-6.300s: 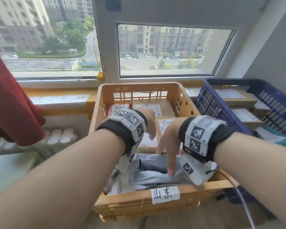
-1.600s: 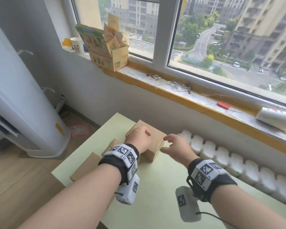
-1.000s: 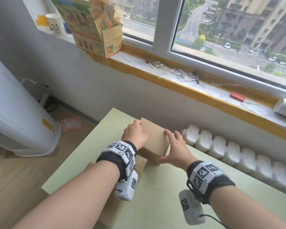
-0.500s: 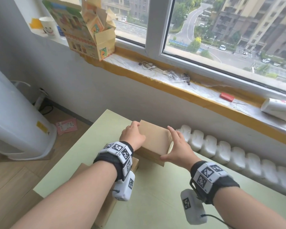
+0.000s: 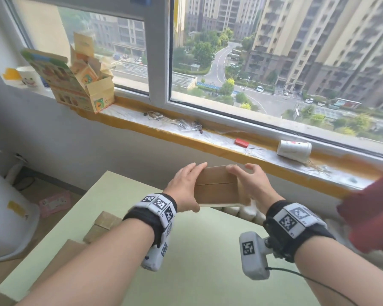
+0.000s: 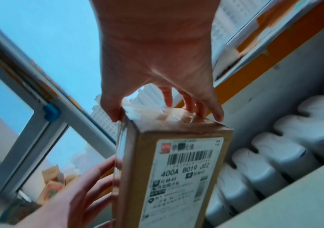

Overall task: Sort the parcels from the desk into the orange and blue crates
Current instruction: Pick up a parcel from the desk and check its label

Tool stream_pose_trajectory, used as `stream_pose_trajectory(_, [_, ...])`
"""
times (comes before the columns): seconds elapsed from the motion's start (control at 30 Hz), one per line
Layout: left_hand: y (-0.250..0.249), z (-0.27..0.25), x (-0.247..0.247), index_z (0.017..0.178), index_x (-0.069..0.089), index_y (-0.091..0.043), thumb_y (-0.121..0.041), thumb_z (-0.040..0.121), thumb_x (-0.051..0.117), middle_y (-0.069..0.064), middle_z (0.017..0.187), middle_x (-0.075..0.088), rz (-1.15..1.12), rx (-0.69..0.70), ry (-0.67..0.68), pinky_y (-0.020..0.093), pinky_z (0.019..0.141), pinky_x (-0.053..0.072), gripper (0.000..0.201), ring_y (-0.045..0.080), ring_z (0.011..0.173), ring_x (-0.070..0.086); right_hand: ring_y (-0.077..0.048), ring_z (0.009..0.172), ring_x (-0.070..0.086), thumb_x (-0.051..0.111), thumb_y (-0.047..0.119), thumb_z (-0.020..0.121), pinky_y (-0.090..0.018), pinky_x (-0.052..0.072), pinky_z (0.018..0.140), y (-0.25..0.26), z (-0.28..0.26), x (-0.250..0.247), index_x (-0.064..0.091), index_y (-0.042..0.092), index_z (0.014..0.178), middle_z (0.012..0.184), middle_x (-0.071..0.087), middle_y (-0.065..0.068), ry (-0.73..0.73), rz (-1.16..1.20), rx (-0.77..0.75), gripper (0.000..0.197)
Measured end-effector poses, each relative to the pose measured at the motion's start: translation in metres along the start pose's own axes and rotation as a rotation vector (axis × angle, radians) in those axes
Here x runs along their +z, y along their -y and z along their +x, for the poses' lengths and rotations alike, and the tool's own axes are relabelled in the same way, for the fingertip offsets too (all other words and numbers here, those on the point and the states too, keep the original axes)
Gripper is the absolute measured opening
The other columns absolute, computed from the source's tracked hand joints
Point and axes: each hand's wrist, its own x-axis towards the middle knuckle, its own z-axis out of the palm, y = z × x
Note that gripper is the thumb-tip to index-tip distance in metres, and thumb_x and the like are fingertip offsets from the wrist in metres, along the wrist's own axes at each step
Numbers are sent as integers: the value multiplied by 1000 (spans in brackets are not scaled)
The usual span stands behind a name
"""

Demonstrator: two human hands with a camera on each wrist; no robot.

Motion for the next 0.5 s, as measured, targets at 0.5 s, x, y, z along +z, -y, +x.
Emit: stream_pose_trajectory(0.5, [-77,5,8,132,38,-23,-34,59,91,-13,111,54,-613,-131,-18,27,89,48,91,12,105,57,-22,124,52,55,73,80,-33,48,81,-26,-33,-101,40,18,147,142,51,-3,-12,219,-103,88])
